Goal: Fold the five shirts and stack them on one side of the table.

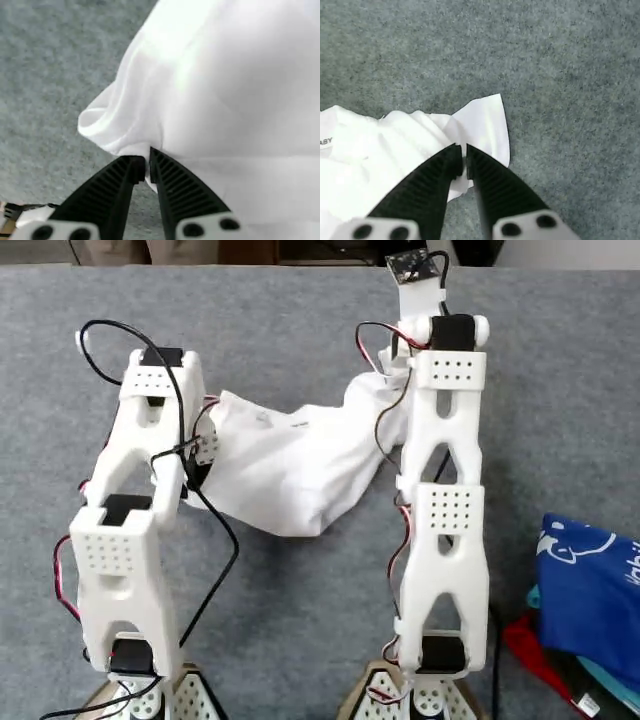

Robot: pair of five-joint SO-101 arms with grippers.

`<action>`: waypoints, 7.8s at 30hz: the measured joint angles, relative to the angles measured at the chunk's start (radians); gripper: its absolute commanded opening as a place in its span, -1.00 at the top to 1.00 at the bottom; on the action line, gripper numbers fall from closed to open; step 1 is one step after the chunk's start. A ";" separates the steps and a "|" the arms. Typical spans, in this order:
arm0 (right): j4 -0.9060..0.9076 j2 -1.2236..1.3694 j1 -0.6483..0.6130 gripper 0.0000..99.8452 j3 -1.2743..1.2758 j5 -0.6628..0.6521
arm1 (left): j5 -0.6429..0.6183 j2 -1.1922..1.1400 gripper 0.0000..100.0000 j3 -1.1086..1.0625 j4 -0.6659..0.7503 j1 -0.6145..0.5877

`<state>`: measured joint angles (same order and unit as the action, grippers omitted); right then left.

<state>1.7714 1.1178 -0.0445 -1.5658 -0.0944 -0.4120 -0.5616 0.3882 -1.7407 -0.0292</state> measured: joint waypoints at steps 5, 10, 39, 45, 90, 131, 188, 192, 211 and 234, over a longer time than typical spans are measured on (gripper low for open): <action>0.000 0.000 0.000 0.99 0.000 0.000 | -0.072 0.091 0.68 0.018 0.000 -0.025; 0.000 0.000 0.000 0.99 0.000 0.000 | -0.074 0.184 0.66 0.032 -0.002 -0.025; 0.000 0.000 -0.015 0.99 0.000 0.000 | -0.255 -0.276 0.67 0.258 0.479 -0.112; 0.000 0.000 -0.015 0.99 0.000 0.000 | -0.269 -0.276 0.67 0.258 0.482 -0.112; 0.002 -0.552 -0.052 0.99 0.029 -0.087 | 0.348 -0.195 0.96 1.234 -0.009 -0.287; -0.344 -1.777 0.046 0.99 0.385 -0.296 | 0.448 1.534 0.96 0.181 0.035 -0.353; -1.378 -0.747 -0.101 0.99 1.189 -0.296 | 0.315 0.232 0.96 -0.301 1.438 -0.345; -1.235 -0.713 -0.101 0.99 1.069 -0.296 | 0.315 0.144 0.96 -0.104 1.195 -0.339; -0.292 -0.738 -0.100 0.99 0.809 -0.393 | 0.557 0.164 0.96 -0.044 0.522 -0.331; -0.551 -1.864 -0.100 0.99 2.308 -0.417 | 0.723 0.681 0.96 -1.077 0.973 -0.430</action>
<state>1.2206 -0.7465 -0.1442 0.7419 -0.5117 0.3107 0.1197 -0.6889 -0.7679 -0.4588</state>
